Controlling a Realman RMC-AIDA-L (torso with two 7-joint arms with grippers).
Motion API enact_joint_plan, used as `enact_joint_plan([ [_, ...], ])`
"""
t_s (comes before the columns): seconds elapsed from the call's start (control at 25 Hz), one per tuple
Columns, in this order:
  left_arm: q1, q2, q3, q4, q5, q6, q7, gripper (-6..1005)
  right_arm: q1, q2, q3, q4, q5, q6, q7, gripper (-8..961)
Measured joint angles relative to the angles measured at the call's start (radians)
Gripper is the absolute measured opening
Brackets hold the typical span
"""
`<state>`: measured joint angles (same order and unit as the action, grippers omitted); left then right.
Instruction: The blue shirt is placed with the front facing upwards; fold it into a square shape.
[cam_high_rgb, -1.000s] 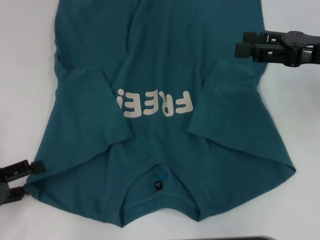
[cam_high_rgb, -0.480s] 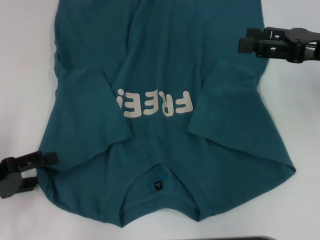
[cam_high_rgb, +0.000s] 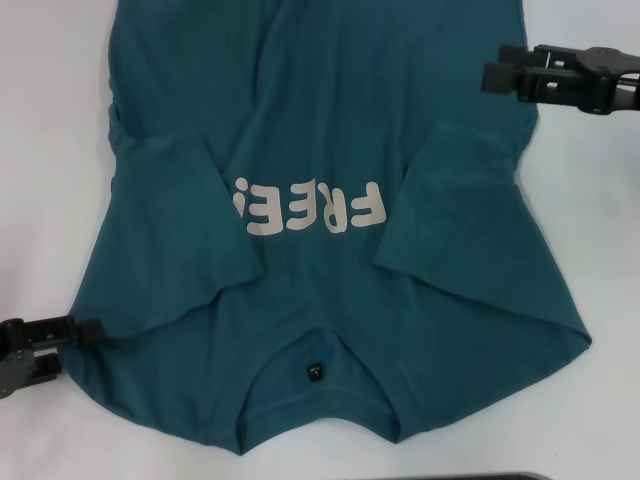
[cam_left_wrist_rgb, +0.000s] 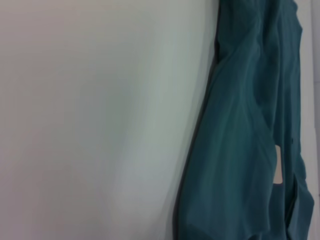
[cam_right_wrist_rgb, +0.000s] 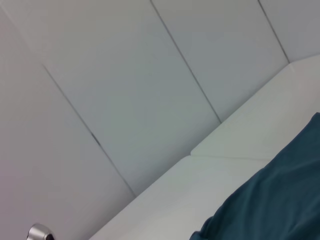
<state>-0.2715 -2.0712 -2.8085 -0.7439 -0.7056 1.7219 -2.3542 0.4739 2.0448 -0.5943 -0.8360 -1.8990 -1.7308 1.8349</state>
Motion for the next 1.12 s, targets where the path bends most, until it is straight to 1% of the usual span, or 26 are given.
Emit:
enact_joint_plan([
  [0.08,0.0,-0.004,-0.005,-0.009,0.003,0.003,-0.001,665,0.0,0.0,0.008,0.001,0.0,0.0,0.0,853],
  [0.28,0.0,-0.002,-0.015,-0.012,-0.009,0.033,0.007,537,-0.001,0.0,0.011,0.001,0.0,0.003,0.001,853],
  [0.48,-0.001,0.0,-0.014,-0.013,-0.012,0.063,0.024,336,-0.001,-0.001,0.01,0.002,-0.005,0.005,0.014,853],
  [0.72,0.002,0.007,-0.023,-0.005,-0.039,0.12,0.073,70,-0.001,-0.01,0.006,0.001,-0.006,0.007,0.046,853],
  [0.84,0.006,0.008,-0.023,-0.002,-0.051,0.133,0.085,51,-0.002,-0.019,0.0,0.001,-0.021,0.007,0.068,853],
  [0.96,0.005,0.008,-0.023,-0.002,-0.051,0.13,0.087,32,0.008,-0.029,-0.002,-0.014,-0.093,0.007,0.135,853],
  [1.04,0.002,0.006,-0.023,-0.002,-0.049,0.129,0.087,32,0.018,-0.041,-0.004,-0.029,-0.159,0.003,0.189,853],
  [1.12,0.0,0.004,-0.02,-0.003,-0.049,0.128,0.087,32,0.033,-0.063,-0.004,-0.046,-0.238,-0.006,0.256,853],
])
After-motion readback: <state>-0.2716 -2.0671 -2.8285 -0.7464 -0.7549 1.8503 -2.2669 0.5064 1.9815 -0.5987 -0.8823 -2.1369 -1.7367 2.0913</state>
